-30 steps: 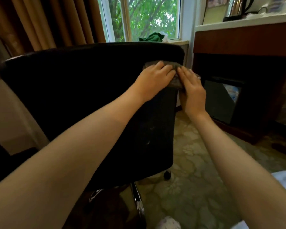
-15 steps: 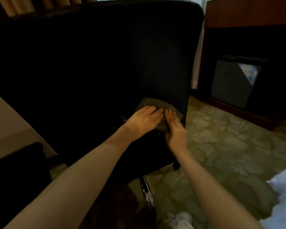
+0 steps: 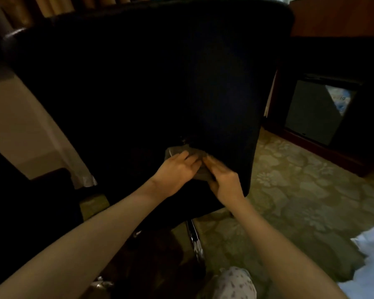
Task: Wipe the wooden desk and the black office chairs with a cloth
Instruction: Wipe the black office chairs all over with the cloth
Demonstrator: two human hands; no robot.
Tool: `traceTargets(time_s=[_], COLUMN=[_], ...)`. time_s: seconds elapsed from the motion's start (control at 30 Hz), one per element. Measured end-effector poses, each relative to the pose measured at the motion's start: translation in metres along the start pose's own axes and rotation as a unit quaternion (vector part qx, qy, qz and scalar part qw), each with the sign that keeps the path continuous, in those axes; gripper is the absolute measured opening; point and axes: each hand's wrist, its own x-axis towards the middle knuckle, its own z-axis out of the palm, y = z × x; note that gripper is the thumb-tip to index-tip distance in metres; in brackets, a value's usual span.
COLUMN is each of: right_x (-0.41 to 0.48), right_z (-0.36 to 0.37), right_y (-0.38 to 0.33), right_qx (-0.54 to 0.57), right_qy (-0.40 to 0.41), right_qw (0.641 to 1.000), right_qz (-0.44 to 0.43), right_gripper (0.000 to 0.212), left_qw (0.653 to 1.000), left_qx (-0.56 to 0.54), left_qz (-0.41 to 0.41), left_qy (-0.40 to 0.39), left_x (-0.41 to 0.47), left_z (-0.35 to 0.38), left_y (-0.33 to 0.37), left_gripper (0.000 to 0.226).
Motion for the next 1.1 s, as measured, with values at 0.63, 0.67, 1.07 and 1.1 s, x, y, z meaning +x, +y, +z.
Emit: traceTargets(time_s=[0.63, 0.67, 1.07, 1.1], right_x=[0.055, 0.047, -0.001, 0.003], right_z=[0.021, 0.029, 0.076, 0.073], right_y=[-0.051, -0.048, -0.070, -0.074], right_qx=[-0.139, -0.140, -0.144, -0.129], right_qy=[0.123, 0.106, -0.271, -0.227], right_qw=[0.975, 0.976, 0.950, 0.961], right_qz=[-0.126, -0.126, -0.065, -0.088], right_gripper=[0.043, 0.045, 0.057, 0.058], left_qw=[0.993, 0.994, 0.968, 0.977], left_qx=[0.071, 0.072, -0.078, -0.069], left_qz=[-0.039, -0.035, -0.144, -0.136], left_qy=[0.085, 0.078, -0.190, -0.149], left_x=[-0.056, -0.063, -0.120, -0.124], left_z=[0.000, 0.014, 0.050, 0.046], left_y=[-0.064, -0.058, -0.003, -0.008], left_gripper=[0.038, 0.037, 0.062, 0.061])
